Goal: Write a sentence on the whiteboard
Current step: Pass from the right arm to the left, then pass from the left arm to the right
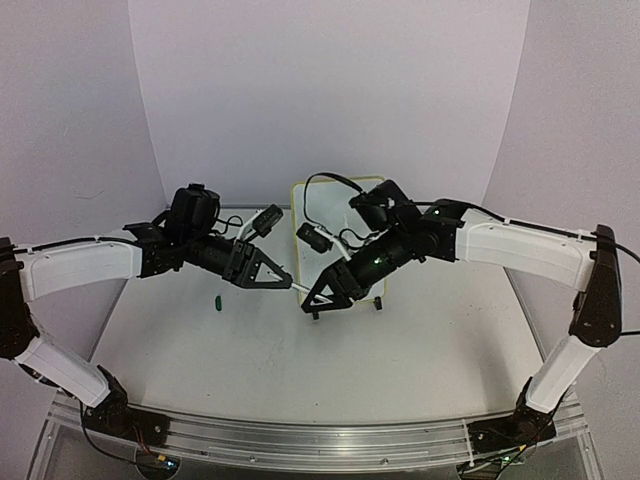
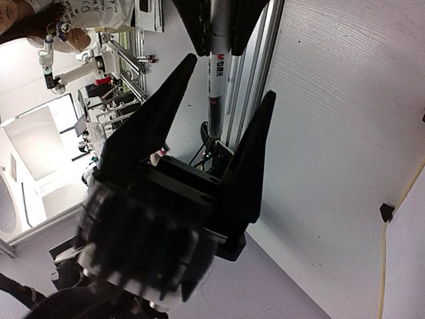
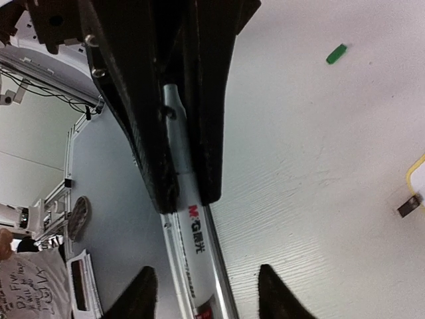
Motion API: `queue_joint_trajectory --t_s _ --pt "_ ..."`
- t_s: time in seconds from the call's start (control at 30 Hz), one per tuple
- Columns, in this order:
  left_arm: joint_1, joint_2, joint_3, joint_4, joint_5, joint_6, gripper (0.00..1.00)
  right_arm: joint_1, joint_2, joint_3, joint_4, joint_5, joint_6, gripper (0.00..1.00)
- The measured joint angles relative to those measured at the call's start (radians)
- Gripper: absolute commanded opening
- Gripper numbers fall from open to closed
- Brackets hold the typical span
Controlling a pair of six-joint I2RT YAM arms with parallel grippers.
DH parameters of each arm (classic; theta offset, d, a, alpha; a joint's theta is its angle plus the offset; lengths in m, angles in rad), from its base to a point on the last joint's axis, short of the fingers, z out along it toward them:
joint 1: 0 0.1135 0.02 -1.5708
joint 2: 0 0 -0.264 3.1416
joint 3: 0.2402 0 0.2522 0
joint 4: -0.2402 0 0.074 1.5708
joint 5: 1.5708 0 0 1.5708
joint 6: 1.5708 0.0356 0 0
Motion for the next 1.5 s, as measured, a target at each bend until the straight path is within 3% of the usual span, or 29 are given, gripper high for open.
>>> queue_joint_trajectory --t_s 0.1,0.33,0.47,0.67,1.27,1.5 --pt "0.000 -0.023 -0.043 0.092 -0.049 -0.063 0.00 -0.033 -0.093 -0.128 0.115 0.048 0.075 0.87" --pt "0.000 -0.048 -0.110 0.399 -0.113 -0.282 0.00 -0.091 -0.293 -0.370 0.532 0.129 0.298 0.89" --pt "0.000 -0.051 -0.124 0.530 -0.125 -0.375 0.00 -0.089 -0.304 -0.463 0.804 0.136 0.431 0.85" --pt "0.000 -0.051 -0.124 0.604 -0.125 -0.431 0.00 -0.083 -0.255 -0.486 1.022 0.106 0.564 0.73" --pt "0.001 -0.076 -0.122 0.481 -0.159 -0.385 0.00 -0.035 -0.173 -0.430 1.084 0.028 0.613 0.52" --pt "0.002 -0.078 -0.116 0.469 -0.153 -0.385 0.00 -0.034 -0.168 -0.422 1.056 0.029 0.606 0.28"
